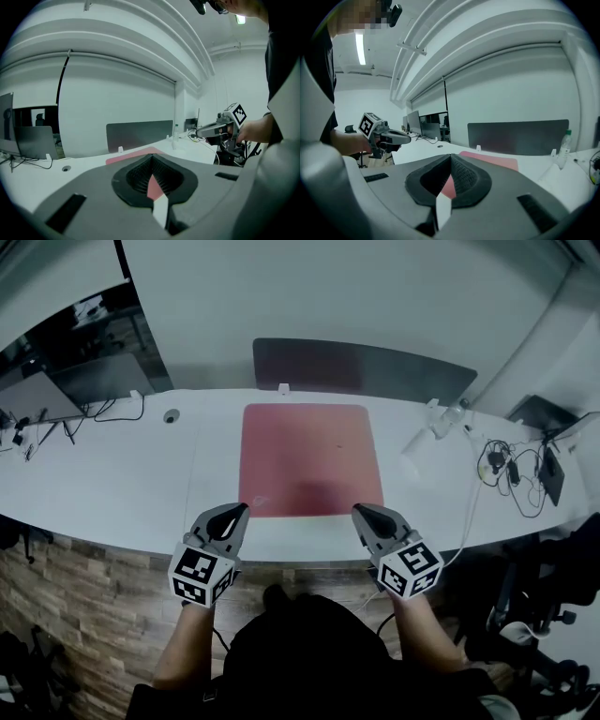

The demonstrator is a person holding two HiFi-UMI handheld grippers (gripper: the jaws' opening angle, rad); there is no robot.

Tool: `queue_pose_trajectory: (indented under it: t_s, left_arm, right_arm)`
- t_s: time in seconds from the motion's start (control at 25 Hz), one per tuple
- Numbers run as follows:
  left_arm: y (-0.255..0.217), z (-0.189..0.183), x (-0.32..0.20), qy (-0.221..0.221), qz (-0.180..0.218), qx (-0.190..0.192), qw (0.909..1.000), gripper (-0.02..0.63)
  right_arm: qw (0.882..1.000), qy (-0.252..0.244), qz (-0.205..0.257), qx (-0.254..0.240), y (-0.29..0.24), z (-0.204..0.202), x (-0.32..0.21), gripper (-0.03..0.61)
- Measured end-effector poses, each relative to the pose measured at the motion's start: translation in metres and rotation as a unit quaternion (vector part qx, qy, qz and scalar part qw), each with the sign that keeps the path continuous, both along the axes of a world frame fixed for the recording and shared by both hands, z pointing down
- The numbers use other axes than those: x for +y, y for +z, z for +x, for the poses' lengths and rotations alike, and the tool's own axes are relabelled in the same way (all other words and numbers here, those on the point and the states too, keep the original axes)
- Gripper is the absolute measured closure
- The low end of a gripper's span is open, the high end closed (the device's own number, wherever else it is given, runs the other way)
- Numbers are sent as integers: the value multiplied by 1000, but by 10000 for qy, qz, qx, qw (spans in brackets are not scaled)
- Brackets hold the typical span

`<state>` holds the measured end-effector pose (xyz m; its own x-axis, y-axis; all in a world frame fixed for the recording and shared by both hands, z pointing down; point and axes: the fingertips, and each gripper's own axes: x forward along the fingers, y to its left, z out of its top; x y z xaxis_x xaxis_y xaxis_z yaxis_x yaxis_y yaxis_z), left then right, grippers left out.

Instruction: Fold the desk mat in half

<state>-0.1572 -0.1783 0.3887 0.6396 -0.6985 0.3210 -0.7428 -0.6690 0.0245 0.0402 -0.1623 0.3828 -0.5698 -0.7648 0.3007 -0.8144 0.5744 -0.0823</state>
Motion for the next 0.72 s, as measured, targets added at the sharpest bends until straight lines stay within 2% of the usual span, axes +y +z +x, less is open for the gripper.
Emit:
queue_pose_trajectory:
  t_s: [0.2, 0.52, 0.6, 0.72]
  left_arm:
    - [20, 4, -8, 307, -205, -170, 9992, 611]
    - [68, 35, -31, 747, -681, -570, 9932, 610]
    - [77, 44, -42, 758, -762, -608, 9923, 609]
    - [100, 56, -51, 848, -989, -730, 9888, 609]
  right_arm:
    - [9994, 85, -284, 174, 26, -6, 6, 577]
    - [9968, 184, -526, 570, 70, 14, -17, 572]
    - [9954, 52, -643, 703, 86, 17, -26, 513]
    - [9927, -158, -844, 850, 112, 20, -36, 458]
